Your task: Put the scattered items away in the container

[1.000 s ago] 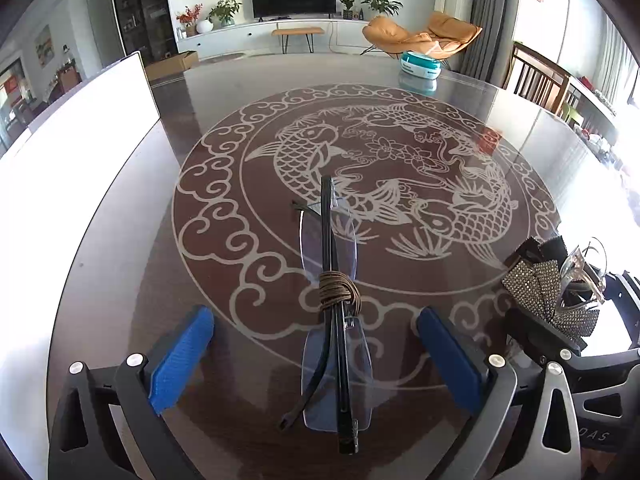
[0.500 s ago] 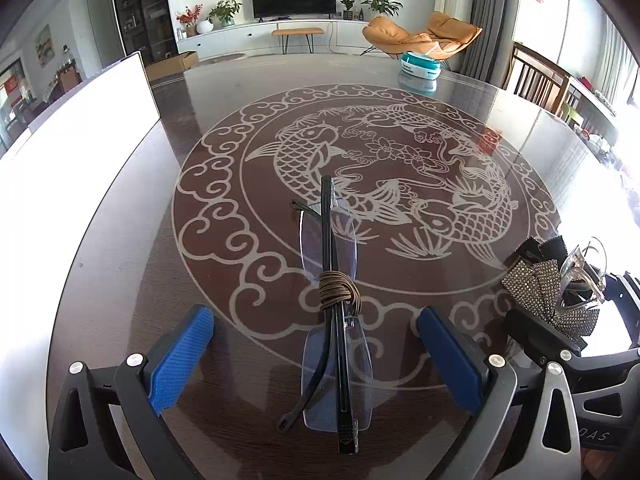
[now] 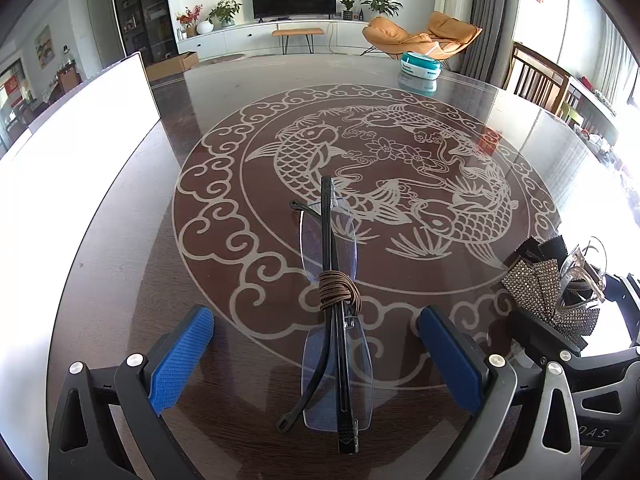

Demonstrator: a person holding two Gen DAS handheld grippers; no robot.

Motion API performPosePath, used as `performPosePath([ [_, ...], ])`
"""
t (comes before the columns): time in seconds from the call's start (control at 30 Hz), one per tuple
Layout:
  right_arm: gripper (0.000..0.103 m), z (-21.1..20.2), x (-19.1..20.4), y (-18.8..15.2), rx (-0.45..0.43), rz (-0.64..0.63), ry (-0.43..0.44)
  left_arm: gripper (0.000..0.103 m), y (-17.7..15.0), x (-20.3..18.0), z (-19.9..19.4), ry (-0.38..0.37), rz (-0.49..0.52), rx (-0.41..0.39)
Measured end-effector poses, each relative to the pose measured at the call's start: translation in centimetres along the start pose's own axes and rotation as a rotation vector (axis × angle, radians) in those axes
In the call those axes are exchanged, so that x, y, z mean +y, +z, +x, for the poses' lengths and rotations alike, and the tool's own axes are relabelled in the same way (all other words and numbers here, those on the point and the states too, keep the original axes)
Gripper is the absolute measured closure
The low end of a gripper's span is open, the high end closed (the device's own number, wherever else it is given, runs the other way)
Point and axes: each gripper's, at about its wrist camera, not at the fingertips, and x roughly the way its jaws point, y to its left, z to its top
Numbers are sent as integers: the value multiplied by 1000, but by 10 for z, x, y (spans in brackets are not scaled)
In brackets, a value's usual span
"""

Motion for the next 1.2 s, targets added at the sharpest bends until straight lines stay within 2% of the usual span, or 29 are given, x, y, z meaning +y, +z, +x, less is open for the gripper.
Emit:
performPosePath([
  [1.2, 1, 0, 0, 0, 1, 1, -1, 0, -2, -1, -2, 3, -3, -2],
])
